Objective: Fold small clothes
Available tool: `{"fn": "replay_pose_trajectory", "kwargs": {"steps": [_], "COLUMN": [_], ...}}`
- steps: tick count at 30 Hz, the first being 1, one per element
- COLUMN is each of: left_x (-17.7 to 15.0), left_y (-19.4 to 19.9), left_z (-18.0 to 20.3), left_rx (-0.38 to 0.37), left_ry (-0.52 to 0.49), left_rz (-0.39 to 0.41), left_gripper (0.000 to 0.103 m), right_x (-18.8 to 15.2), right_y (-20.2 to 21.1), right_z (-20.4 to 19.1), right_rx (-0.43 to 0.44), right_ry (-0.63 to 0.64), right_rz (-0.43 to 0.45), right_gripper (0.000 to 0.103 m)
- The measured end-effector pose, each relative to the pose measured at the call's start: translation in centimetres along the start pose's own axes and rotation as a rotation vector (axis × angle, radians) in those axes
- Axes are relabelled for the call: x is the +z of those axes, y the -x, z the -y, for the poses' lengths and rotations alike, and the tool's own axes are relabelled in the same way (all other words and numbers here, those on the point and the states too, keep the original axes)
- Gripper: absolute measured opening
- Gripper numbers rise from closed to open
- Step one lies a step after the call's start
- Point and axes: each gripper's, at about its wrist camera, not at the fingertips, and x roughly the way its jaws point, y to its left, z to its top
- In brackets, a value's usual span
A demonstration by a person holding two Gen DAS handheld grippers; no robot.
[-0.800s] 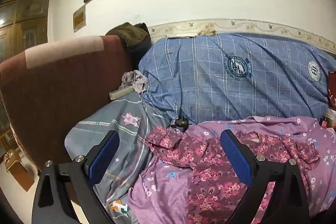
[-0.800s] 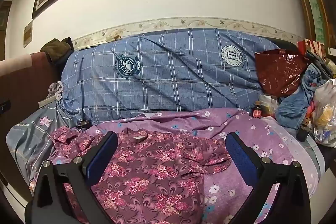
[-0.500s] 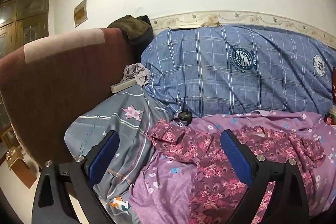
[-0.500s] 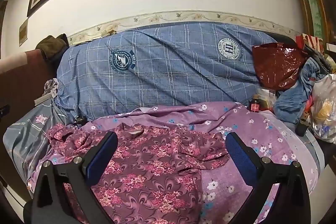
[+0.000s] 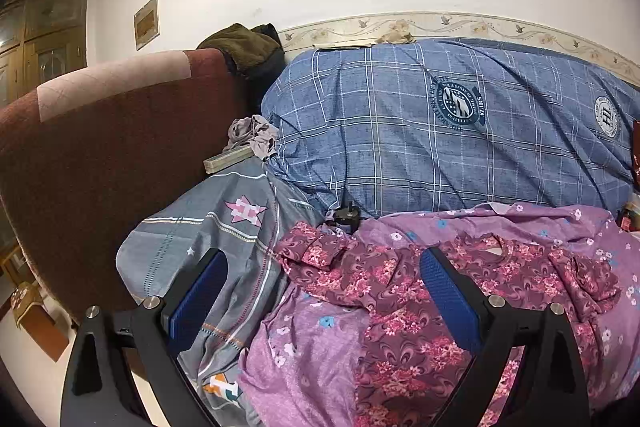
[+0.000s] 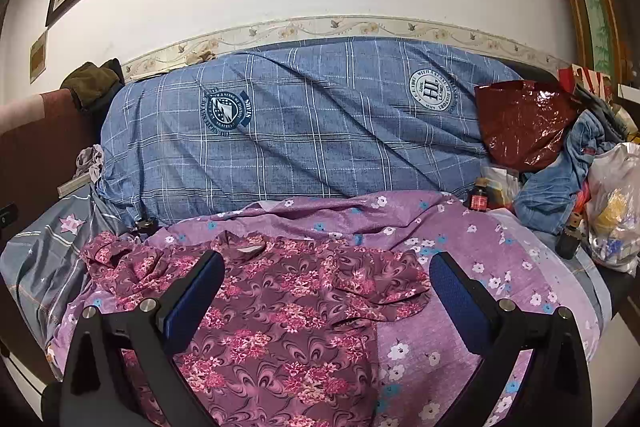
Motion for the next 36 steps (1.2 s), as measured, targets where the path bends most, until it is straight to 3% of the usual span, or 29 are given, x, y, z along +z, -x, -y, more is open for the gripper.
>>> {"fn": "replay_pose_trajectory", "kwargs": {"steps": [9,19,30,36], "left_x": [0.2,0.1,0.3,0.3], "left_y": [0.2,0.3,1.3,1.7], "left_z": [0.3,1.5,3.9,4.5], "left_rx": [-0.003,-0.046,-0.076,-0.070], "left_ry": [-0.009,-0.041,-0.104,-0.116], "left_rz": [-0.008,-0.035,-0.036,-0.026], "left_gripper": [0.098,0.098,0.098,0.098], "right_x": [0.0,0.9,1.8,2.3], "right_y": [0.1,-1.5,-1.2,-0.5], "right_z": [-0.1,-1.5,-2.3,-2.3], "right_rx": [-0.001,-0.108,-0.152,-0.071], "right_ry": [0.013,0.055,0.109,0.085], "right_rz": [-0.004,-0.098,-0.114,-0.096], "right_gripper": [0.103,0.103,0.103,0.103]}}
